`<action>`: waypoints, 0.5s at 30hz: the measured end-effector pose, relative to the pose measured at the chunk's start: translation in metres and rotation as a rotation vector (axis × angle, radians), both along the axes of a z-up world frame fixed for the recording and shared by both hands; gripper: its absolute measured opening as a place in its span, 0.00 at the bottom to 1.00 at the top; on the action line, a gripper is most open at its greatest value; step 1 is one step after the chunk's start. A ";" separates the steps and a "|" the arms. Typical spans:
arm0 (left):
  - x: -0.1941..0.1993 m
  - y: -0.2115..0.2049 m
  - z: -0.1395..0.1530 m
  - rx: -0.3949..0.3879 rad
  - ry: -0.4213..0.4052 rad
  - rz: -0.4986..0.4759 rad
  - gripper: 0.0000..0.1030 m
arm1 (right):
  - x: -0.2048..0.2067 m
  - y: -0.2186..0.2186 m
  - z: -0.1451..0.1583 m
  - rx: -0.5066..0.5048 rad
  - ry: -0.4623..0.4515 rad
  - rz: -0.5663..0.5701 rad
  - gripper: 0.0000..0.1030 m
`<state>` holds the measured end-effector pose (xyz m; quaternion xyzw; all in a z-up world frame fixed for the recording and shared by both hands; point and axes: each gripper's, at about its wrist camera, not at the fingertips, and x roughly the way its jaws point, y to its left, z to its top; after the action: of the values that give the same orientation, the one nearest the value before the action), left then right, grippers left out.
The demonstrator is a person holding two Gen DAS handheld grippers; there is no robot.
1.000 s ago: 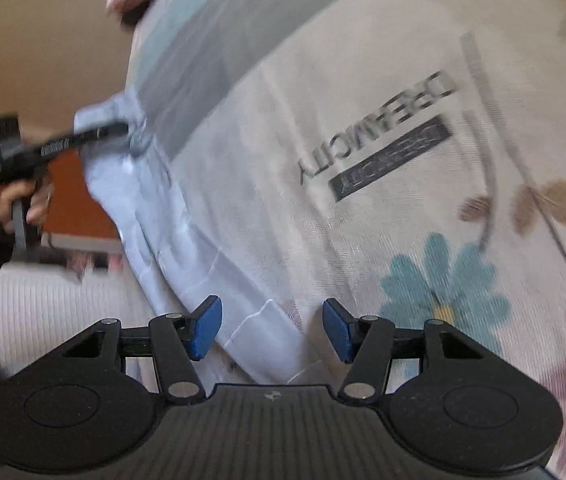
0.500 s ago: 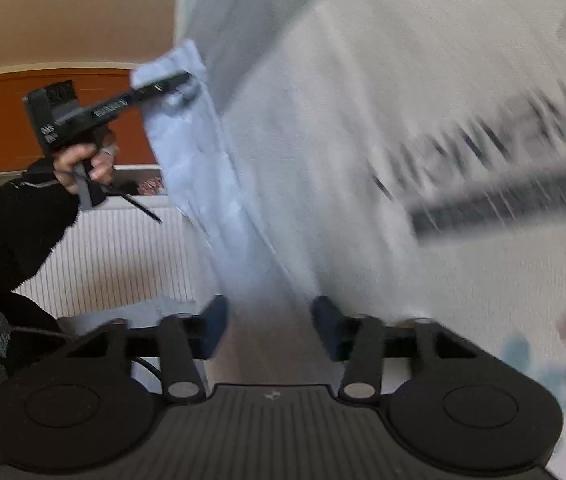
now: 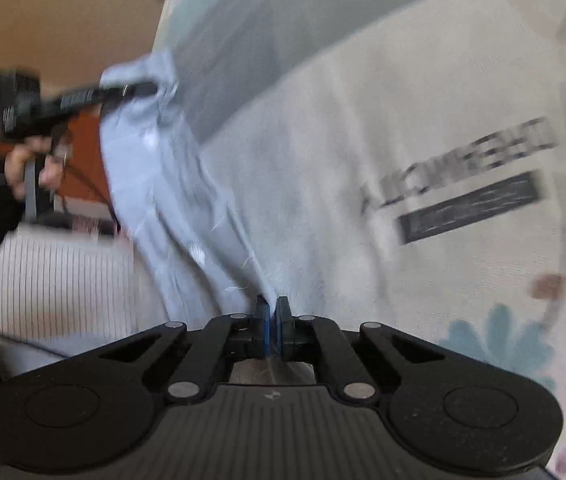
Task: Fold clothes
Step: 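Grasp the sweatpants waistband with the right tool while the left tool holds the cuff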
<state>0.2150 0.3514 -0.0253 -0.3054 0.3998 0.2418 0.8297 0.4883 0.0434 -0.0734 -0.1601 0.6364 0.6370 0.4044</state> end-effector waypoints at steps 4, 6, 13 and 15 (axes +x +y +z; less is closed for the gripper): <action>0.019 0.006 0.019 0.033 -0.071 -0.031 0.05 | 0.022 -0.022 0.027 0.040 -0.081 -0.151 0.04; 0.032 0.010 0.027 0.051 -0.101 -0.052 0.05 | 0.031 -0.029 0.035 0.047 -0.119 -0.206 0.04; 0.091 0.027 0.036 0.092 -0.205 -0.150 0.05 | 0.054 -0.044 0.054 0.038 -0.245 -0.363 0.04; 0.114 0.027 0.037 0.108 -0.227 -0.195 0.05 | 0.059 -0.049 0.057 0.033 -0.285 -0.398 0.04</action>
<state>0.3288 0.3789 0.0114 -0.2456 0.3178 0.1451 0.9042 0.5475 -0.0058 -0.0166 -0.1130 0.5814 0.5263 0.6101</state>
